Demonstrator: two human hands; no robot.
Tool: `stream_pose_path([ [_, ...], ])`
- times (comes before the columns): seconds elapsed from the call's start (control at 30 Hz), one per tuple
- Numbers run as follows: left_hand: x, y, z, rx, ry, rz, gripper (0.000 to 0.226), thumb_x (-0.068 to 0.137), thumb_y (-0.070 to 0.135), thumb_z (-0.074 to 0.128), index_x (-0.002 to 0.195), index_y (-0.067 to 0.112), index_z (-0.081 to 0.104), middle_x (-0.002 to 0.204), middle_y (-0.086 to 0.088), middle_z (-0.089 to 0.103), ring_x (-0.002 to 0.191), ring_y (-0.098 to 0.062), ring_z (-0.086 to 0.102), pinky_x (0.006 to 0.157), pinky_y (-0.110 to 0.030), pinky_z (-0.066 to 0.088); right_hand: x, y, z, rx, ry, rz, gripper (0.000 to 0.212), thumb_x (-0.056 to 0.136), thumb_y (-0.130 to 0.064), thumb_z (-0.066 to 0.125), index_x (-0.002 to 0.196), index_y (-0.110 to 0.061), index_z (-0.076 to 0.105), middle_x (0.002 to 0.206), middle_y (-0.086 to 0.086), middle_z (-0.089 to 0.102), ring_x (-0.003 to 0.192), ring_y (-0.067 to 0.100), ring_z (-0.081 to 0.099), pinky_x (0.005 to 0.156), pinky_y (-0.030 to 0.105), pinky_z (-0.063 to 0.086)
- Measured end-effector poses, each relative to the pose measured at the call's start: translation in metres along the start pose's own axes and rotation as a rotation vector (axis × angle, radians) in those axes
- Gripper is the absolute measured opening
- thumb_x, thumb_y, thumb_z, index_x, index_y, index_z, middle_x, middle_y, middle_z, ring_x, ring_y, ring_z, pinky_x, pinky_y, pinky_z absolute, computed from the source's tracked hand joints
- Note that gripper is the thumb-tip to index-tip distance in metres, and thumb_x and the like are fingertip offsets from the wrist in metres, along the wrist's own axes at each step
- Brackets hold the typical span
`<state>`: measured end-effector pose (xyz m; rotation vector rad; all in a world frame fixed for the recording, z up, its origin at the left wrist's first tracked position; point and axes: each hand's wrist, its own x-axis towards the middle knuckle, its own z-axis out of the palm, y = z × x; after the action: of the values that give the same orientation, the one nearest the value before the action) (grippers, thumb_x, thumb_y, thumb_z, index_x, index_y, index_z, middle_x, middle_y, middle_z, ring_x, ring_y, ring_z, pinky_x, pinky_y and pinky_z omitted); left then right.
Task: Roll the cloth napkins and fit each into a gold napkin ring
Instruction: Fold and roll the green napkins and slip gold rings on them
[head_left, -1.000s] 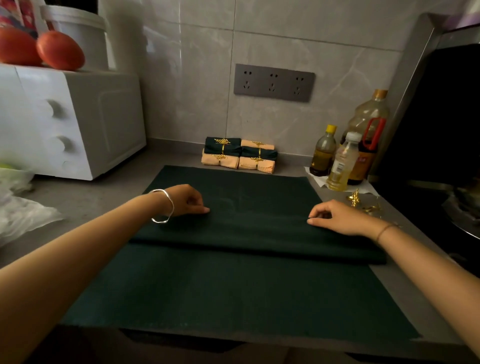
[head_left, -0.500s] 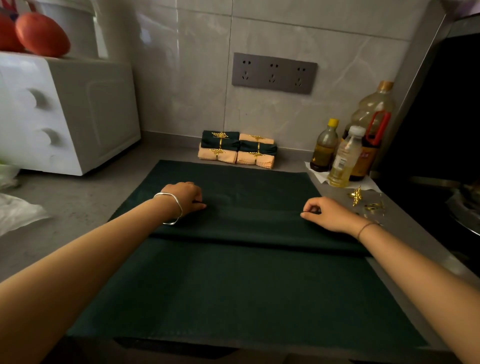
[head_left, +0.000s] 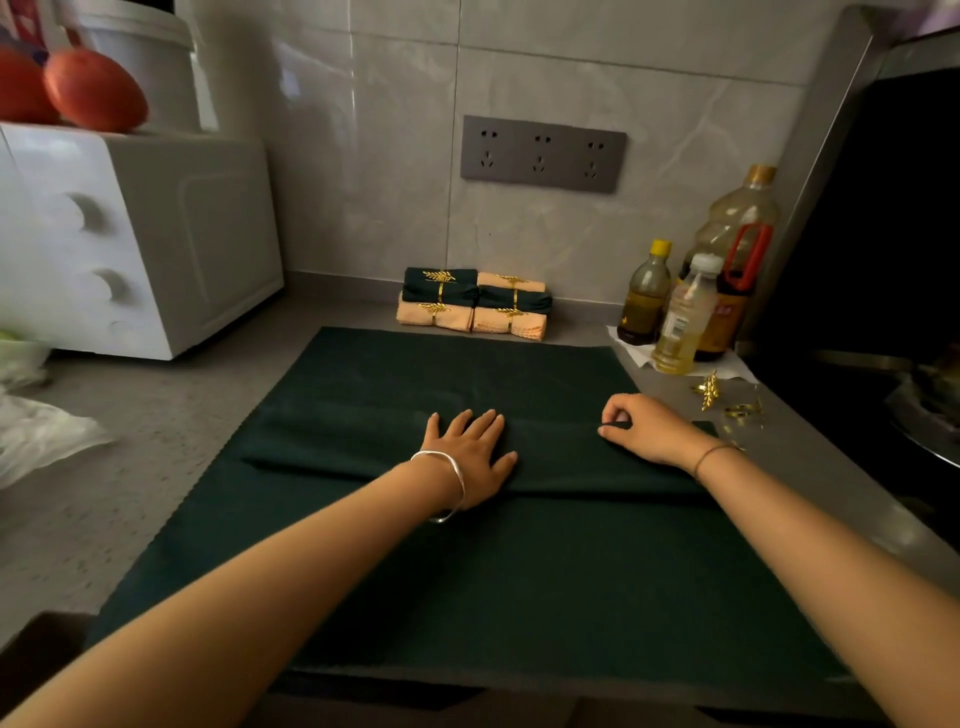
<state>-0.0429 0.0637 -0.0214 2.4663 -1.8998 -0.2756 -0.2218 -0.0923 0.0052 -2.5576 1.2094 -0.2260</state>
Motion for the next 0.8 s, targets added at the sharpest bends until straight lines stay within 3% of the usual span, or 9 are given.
stream_pose_path([
  [0.13,0.0,-0.001,0.006,-0.013,0.044,-0.003,0.062,0.098,0.052,0.017,0.15,0.024,0.0,0.158,0.005,-0.002,0.145,-0.02,-0.006,0.116,-0.048,-0.007,-0.013,-0.022,0.013,-0.059,0.224,-0.078,0.029,0.093,-0.028,0.054,0.121,-0.019,0.056,0.125,0.001,0.055,0.116,0.019,0.051,0.097,0.032,0.042],
  [0.27,0.001,-0.003,0.007,-0.019,0.054,0.009,0.061,0.099,0.05,0.017,0.15,0.022,-0.001,0.158,0.005,-0.003,0.145,-0.018,-0.009,0.117,-0.043,-0.007,-0.02,-0.069,0.042,0.035,0.067,-0.119,0.044,0.101,-0.025,0.036,0.144,-0.02,0.033,0.153,-0.002,0.028,0.142,0.016,0.023,0.117,0.035,0.018],
  [0.33,0.001,-0.003,0.008,-0.017,0.05,0.011,0.059,0.099,0.047,0.016,0.15,0.022,-0.001,0.158,0.005,-0.004,0.145,-0.017,-0.009,0.117,-0.041,-0.007,-0.018,-0.083,0.056,-0.052,-0.006,-0.137,0.047,0.103,-0.024,0.027,0.149,-0.017,0.021,0.157,-0.003,0.015,0.145,0.013,0.01,0.118,0.036,0.006],
  [0.47,0.001,-0.003,0.007,-0.033,0.049,0.0,0.057,0.1,0.044,0.016,0.15,0.023,-0.001,0.158,0.006,-0.004,0.145,-0.016,-0.009,0.117,-0.043,-0.006,-0.014,-0.079,0.07,-0.134,-0.049,-0.126,0.05,0.103,-0.032,0.017,0.151,-0.02,0.008,0.159,-0.006,0.003,0.145,0.009,0.0,0.118,0.035,0.0],
  [0.8,0.001,-0.003,0.008,-0.036,0.064,-0.004,0.057,0.1,0.044,0.017,0.15,0.024,0.0,0.158,0.007,-0.001,0.145,-0.016,-0.006,0.117,-0.044,-0.005,-0.036,0.02,0.032,-0.178,-0.024,0.022,0.061,0.099,-0.051,0.017,0.151,-0.023,0.004,0.158,-0.007,0.0,0.145,0.008,0.0,0.116,0.029,0.001],
])
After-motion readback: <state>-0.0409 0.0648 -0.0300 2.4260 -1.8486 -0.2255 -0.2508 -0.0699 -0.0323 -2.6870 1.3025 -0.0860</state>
